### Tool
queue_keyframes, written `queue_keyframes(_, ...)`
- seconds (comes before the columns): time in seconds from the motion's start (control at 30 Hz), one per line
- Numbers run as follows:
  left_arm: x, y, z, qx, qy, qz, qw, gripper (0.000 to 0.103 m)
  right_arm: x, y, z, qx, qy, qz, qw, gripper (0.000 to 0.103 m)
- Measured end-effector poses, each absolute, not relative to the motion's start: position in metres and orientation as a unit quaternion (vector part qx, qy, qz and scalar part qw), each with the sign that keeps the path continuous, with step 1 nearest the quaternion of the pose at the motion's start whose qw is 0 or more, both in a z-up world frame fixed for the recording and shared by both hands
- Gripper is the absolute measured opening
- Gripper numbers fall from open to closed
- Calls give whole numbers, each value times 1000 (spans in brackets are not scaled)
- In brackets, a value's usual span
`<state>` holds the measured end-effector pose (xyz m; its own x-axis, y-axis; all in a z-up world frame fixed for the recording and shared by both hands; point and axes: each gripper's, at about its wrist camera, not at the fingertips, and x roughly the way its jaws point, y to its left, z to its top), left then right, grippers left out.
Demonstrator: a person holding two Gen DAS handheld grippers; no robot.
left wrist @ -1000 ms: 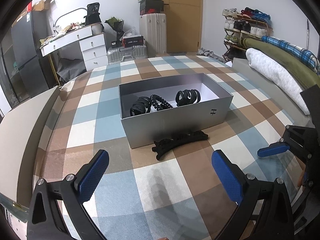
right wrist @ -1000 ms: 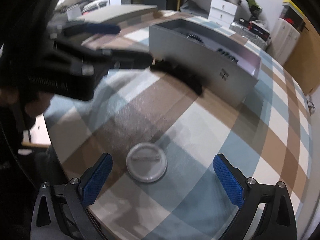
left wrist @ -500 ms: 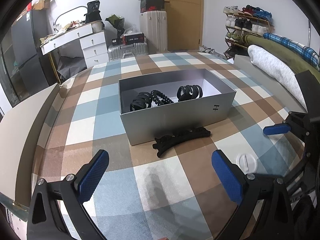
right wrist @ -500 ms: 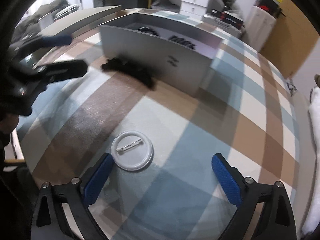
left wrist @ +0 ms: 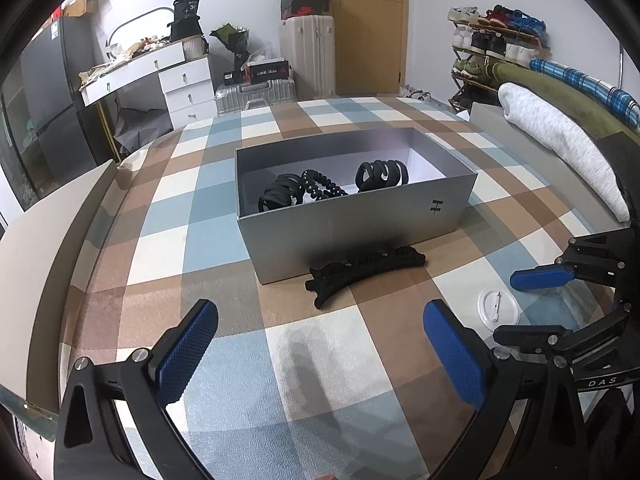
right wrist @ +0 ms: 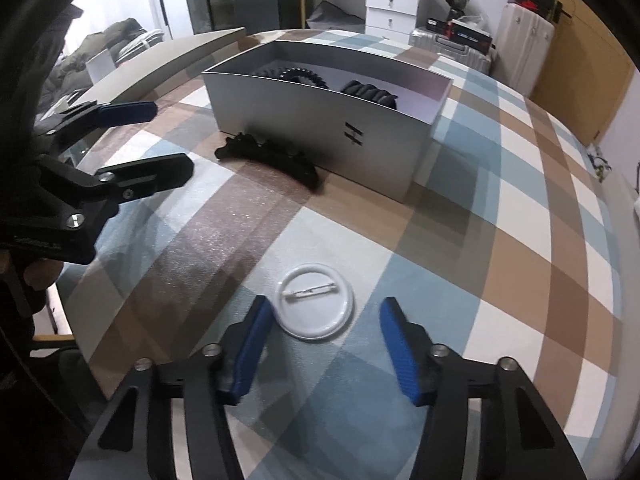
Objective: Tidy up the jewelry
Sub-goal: 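Move the right tool to the white badge on the rug and grasp it, then grasp the long black comb clip with the left tool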
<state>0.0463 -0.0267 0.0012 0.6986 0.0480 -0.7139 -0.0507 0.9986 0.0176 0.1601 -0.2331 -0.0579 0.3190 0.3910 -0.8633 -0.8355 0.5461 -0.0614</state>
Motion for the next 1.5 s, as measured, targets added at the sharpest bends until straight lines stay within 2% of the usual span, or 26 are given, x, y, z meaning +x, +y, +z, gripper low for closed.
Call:
queue_keyframes(0.1, 47, -26, 0, -3, 390, 26, 920, 100, 156, -232, -57, -261, 422, 407, 767, 41)
queue_keyframes(0.4, 48, -26, -3, -4, 395, 30, 918, 100, 153, -230, -53, -258, 404, 422, 770, 40)
queue_keyframes(0.67, 52, -25, -12, -30, 427, 23, 904, 100, 160, -238, -31, -198, 375, 423, 801, 40)
queue_keyframes(1.2, 68, -20, -20, -88, 450, 13, 888, 100, 179, -245, -24, -131, 376, 397, 827, 40)
queue_keyframes(1.5, 81, -39, -23, -82, 460, 24, 884, 100, 189, -259, -17, -91, 369, 387, 840, 40)
